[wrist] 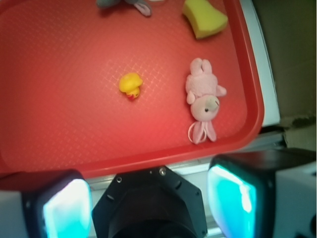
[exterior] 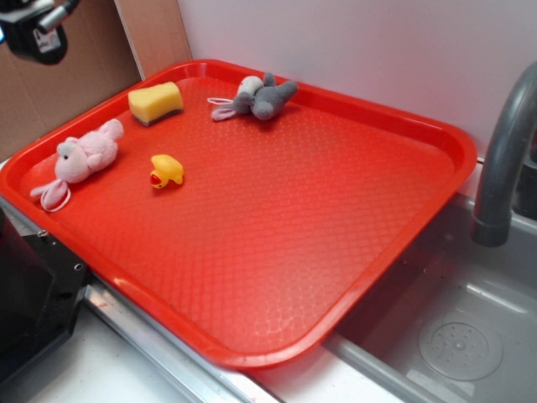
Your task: Grab the pink bunny.
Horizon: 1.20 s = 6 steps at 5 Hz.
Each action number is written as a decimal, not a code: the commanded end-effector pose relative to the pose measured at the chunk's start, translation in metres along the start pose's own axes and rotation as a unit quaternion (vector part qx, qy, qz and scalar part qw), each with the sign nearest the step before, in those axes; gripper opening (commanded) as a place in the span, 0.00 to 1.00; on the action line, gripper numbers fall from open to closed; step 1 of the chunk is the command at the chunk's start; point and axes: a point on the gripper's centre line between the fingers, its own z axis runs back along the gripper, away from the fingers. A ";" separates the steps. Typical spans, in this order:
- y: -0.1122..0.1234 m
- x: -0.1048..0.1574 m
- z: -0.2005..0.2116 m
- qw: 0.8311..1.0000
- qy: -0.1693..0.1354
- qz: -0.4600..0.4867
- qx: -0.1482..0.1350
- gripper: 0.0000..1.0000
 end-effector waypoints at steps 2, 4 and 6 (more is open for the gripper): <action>0.077 0.032 -0.072 0.999 0.014 0.038 0.011 1.00; 0.077 0.032 -0.072 0.999 0.014 0.038 0.011 1.00; 0.089 0.046 -0.097 0.995 0.000 0.098 -0.024 1.00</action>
